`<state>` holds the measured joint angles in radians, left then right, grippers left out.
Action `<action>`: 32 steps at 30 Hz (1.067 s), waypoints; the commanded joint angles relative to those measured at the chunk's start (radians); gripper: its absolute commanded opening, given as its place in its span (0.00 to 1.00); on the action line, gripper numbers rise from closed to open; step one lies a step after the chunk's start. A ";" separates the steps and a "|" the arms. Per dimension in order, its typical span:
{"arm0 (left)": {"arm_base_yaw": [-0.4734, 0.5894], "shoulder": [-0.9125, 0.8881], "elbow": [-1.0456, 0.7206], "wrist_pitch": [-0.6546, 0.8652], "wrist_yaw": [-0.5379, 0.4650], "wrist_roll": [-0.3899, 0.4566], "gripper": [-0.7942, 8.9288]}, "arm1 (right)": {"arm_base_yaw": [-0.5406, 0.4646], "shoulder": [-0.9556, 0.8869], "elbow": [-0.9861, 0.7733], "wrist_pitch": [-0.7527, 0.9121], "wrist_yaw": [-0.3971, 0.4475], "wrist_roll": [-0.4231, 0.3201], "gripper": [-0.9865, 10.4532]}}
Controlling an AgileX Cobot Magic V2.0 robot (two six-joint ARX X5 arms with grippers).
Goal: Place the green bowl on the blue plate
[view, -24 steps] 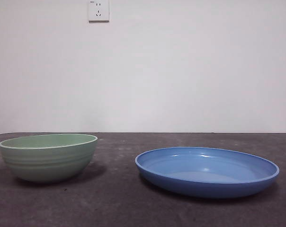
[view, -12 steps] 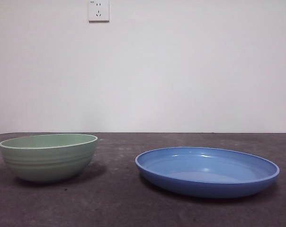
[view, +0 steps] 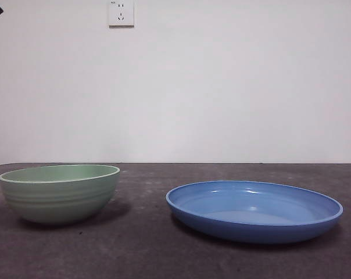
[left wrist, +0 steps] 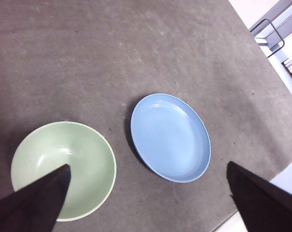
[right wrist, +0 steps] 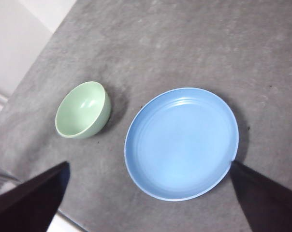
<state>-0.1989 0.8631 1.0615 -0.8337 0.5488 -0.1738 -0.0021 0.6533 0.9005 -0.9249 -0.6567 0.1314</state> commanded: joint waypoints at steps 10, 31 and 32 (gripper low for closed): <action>-0.003 0.132 0.025 -0.016 -0.162 0.035 0.64 | 0.001 0.004 0.018 0.011 0.002 -0.012 0.67; -0.003 0.650 0.025 0.017 -0.344 0.114 0.62 | 0.001 0.004 0.018 0.010 0.002 -0.012 0.67; -0.003 0.669 0.025 0.023 -0.345 0.114 0.62 | 0.001 0.004 0.018 0.010 0.002 -0.012 0.67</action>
<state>-0.1989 1.5131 1.0630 -0.8177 0.2081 -0.0689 -0.0017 0.6533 0.9005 -0.9237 -0.6533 0.1276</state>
